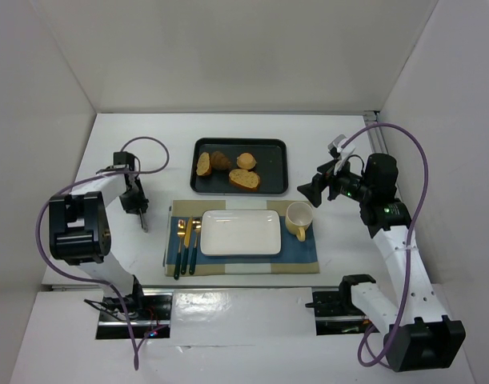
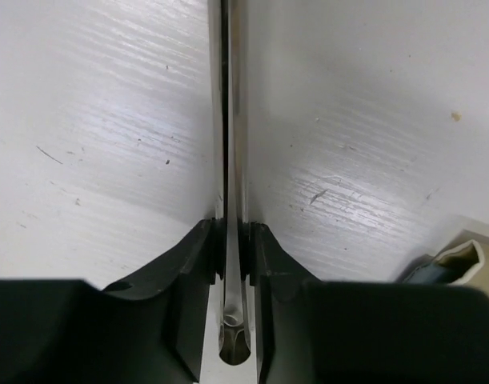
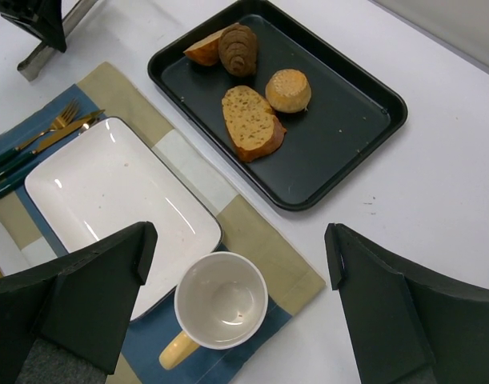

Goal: Place the bread

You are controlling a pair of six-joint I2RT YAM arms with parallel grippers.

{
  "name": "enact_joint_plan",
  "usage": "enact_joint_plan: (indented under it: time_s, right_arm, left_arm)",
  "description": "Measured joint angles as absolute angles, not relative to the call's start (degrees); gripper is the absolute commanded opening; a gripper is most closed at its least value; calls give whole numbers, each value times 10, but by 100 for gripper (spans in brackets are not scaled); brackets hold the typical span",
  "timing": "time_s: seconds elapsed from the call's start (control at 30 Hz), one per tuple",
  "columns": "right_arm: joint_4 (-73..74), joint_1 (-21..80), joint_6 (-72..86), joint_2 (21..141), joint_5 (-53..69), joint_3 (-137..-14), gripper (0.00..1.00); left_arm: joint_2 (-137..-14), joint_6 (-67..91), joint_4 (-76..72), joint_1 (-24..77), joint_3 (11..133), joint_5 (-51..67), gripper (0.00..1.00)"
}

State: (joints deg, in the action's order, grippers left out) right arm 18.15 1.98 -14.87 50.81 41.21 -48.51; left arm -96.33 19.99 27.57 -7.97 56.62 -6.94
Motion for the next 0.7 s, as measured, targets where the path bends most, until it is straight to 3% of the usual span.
enact_joint_plan:
  time_s: [0.03, 0.07, 0.3, 0.53, 0.63, 0.67, 0.7]
  right_arm:
    - [182, 20, -149, 508, 412, -485, 100]
    - [182, 20, -149, 507, 412, -485, 100]
    - [182, 20, -149, 507, 414, -485, 100]
    - [182, 20, -149, 507, 416, -485, 100]
    - [182, 20, -149, 507, 418, -485, 100]
    - [182, 20, -149, 507, 419, -485, 100]
    - [182, 20, -149, 507, 419, -485, 100]
  left_arm:
    - [-964, 197, 275, -80, 567, -68, 20]
    - [-964, 196, 275, -80, 567, -68, 1]
    - [-940, 198, 284, -58, 567, -63, 0]
    - [-858, 214, 319, 75, 635, -35, 0]
    - [-854, 215, 332, 126, 701, -15, 10]
    - [-854, 215, 335, 140, 721, -5, 18]
    - [-854, 215, 338, 152, 738, 3, 40]
